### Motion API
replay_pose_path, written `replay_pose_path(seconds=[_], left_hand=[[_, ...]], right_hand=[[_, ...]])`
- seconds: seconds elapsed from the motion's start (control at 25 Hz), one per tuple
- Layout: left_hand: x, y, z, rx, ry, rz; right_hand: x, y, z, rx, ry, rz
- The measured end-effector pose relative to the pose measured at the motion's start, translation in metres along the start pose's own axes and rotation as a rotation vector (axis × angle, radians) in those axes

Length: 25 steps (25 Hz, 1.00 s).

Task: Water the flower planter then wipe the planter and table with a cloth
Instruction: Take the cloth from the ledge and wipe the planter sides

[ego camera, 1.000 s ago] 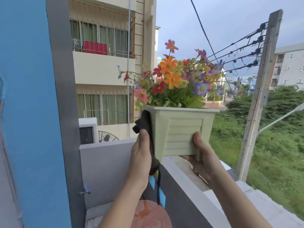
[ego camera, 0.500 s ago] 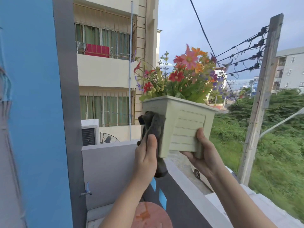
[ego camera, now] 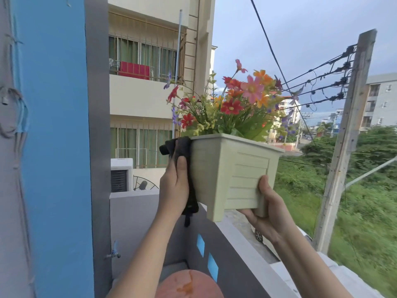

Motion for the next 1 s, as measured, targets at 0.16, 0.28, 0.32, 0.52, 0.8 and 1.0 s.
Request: replay_pose_path(seconds=[0.16,0.28,0.32,0.52,0.8,1.0], left_hand=[[0.006,-0.021,-0.009,0.340,-0.057,-0.541],[0.011,-0.009,-0.018,0.242,-0.118,-0.600],[0.012,-0.005,-0.020,0.223,-0.114,-0.598],[0.021,-0.004,-0.032,0.145,0.019,-0.653],[0.042,0.008,-0.036,0.044,0.327,-0.454],[0.046,0.007,-0.040,0.007,0.415,-0.195]], right_hand=[[-0.002,-0.002,-0.001,-0.002,-0.063,0.078],[-0.009,-0.005,0.000,-0.055,-0.132,0.154],[-0.012,-0.006,0.000,-0.075,-0.158,0.176],[-0.020,-0.002,0.006,-0.140,-0.239,0.303],[-0.028,0.009,0.005,0.052,-0.149,0.545],[-0.045,0.016,0.001,0.256,-0.048,0.114]])
Point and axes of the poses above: each hand's wrist, its own z-axis towards the middle knuckle, its own x-axis out of the back of the hand, y = z × x, the point moved 5 cm from there along z, towards the middle knuckle, and after that the axes turned 13 degrees about -y, right-handed, at the moved point
